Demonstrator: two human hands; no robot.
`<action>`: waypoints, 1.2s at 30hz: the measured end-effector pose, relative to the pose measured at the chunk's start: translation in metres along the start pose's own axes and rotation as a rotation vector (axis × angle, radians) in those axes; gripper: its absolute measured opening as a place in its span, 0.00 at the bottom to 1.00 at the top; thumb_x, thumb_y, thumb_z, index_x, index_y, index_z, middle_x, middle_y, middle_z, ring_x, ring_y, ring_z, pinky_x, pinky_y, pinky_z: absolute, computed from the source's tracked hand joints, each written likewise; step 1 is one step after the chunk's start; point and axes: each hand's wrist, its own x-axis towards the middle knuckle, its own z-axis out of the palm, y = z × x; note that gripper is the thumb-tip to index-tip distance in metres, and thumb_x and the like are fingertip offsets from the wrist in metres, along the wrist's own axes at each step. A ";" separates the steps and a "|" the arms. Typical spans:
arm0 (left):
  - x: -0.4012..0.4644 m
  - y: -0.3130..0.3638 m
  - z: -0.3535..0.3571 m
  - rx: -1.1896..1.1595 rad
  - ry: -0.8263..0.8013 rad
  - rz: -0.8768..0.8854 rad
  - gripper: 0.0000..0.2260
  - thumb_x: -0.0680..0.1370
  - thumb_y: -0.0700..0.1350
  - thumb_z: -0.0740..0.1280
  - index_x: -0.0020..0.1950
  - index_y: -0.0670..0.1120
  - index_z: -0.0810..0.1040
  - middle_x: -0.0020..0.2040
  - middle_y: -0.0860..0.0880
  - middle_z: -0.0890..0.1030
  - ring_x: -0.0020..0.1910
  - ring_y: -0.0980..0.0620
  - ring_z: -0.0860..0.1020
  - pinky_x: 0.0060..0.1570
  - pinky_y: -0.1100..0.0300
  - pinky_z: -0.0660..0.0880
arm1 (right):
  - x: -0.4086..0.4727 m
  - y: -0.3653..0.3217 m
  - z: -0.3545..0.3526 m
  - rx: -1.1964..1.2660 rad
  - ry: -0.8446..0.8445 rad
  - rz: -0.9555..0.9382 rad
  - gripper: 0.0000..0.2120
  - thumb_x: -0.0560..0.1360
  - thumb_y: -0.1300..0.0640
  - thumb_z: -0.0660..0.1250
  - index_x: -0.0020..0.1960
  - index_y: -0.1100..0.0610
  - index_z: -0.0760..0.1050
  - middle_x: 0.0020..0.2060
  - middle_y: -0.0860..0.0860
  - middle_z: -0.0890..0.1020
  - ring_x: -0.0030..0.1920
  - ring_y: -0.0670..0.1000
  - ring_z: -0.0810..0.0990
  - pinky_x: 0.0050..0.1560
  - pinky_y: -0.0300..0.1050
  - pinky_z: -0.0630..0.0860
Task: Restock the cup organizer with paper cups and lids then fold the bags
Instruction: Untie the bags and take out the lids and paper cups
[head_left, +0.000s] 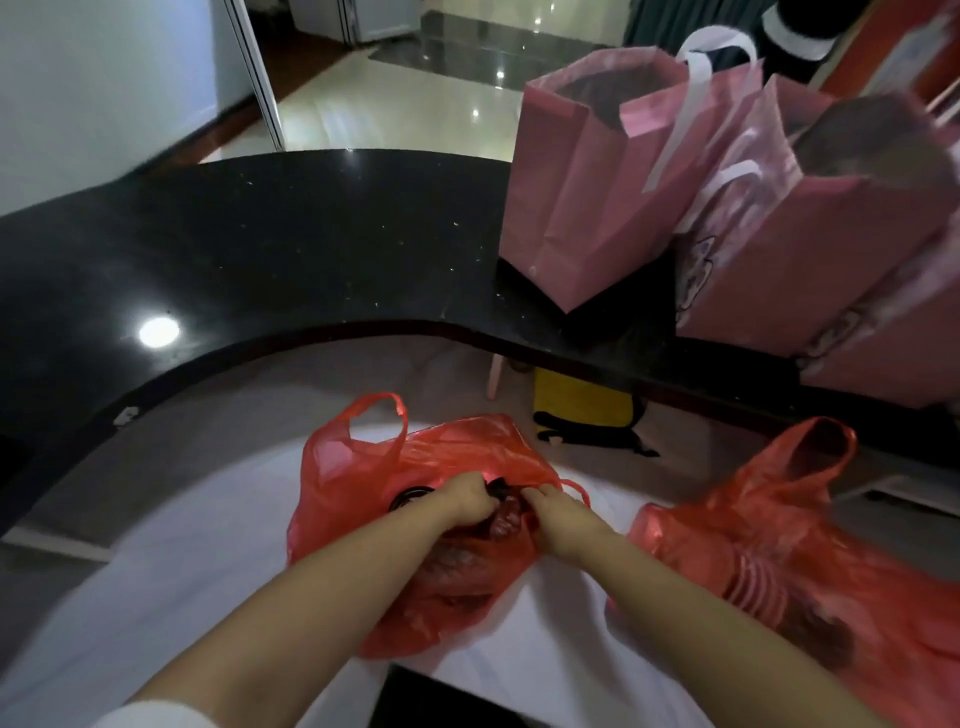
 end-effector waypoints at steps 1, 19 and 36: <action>0.000 0.000 0.001 -0.048 0.012 -0.020 0.16 0.81 0.48 0.66 0.64 0.41 0.80 0.62 0.39 0.81 0.60 0.40 0.79 0.54 0.57 0.73 | 0.002 0.001 0.001 0.042 0.002 -0.010 0.29 0.74 0.58 0.67 0.75 0.55 0.66 0.67 0.57 0.73 0.67 0.59 0.74 0.64 0.50 0.73; -0.034 0.026 -0.040 0.033 0.086 -0.165 0.13 0.78 0.44 0.66 0.60 0.39 0.78 0.58 0.40 0.82 0.57 0.42 0.81 0.45 0.57 0.74 | 0.013 -0.009 -0.048 -0.140 0.004 -0.046 0.16 0.76 0.63 0.62 0.61 0.54 0.78 0.58 0.54 0.80 0.59 0.58 0.78 0.54 0.47 0.73; -0.123 0.022 -0.125 0.031 0.555 -0.041 0.16 0.73 0.45 0.67 0.60 0.45 0.76 0.56 0.40 0.81 0.59 0.38 0.78 0.55 0.50 0.78 | 0.017 -0.089 -0.155 -0.040 0.271 -0.421 0.03 0.76 0.52 0.65 0.44 0.49 0.76 0.41 0.49 0.82 0.43 0.52 0.80 0.45 0.48 0.76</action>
